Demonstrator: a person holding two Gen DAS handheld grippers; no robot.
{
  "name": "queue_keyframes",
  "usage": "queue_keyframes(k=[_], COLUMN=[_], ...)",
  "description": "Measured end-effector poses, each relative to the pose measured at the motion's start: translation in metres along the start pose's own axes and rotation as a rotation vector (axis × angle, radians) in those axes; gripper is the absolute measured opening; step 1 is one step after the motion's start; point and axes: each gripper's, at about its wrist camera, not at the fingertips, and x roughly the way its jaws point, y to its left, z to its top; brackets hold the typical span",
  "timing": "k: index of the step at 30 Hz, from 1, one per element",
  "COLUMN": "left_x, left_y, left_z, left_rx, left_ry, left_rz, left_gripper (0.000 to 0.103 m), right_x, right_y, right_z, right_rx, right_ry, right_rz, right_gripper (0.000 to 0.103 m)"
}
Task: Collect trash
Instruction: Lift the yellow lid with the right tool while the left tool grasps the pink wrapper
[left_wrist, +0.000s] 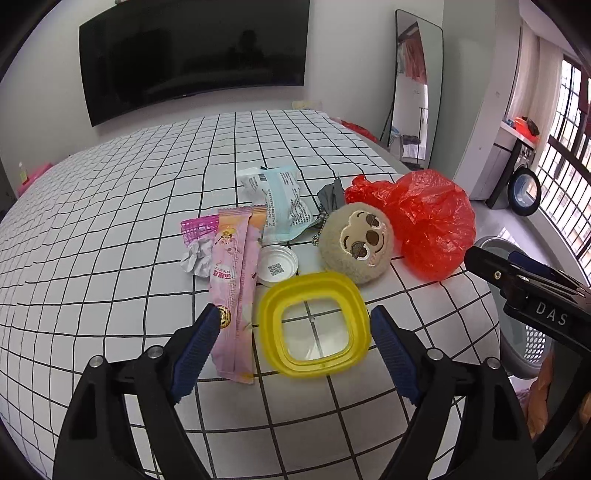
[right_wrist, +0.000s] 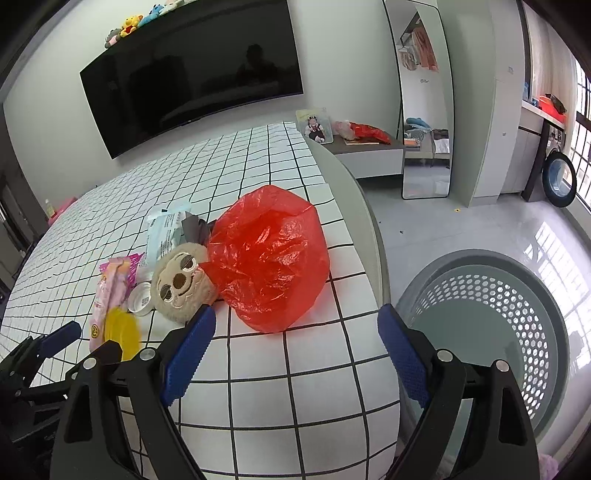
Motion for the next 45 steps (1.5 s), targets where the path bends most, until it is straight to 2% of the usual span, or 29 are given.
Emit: queue_keyframes(k=[6,14,23,33,39,42,45], left_x=[-0.006,-0.004,0.008,0.031,0.041,0.044,0.043], left_y=[0.008,-0.003,0.036,0.065,0.066,0.067,0.065], left_z=[-0.012,-0.026,-0.007,-0.002,0.000,0.000,0.000], left_rx=[-0.008,-0.002,-0.084,-0.135,-0.133,-0.142,-0.132], left_ry=[0.013,0.050,0.034,0.067,0.082,0.087,0.091], left_rz=[0.008,-0.047,0.070,0.094,0.078,0.040,0.010], left_gripper=[0.086,0.086,0.086,0.078,0.065,0.053,0.030], right_x=[-0.005,-0.015,-0.022,-0.014,-0.007,-0.005,-0.003], right_y=[0.010,0.004,-0.008,0.004,0.015,0.019,0.025], right_z=[-0.013,-0.023,-0.028,-0.028,-0.031,-0.031,-0.031], right_rx=[-0.017,0.003,0.032,0.009,-0.015,-0.022,-0.030], right_ry=[0.016,0.012,0.002,0.017,0.035,0.042,0.047], right_rz=[0.015,0.021,0.031,0.033,0.025,0.021,0.021], right_gripper=[0.085,0.085,0.085,0.085,0.085,0.085,0.085])
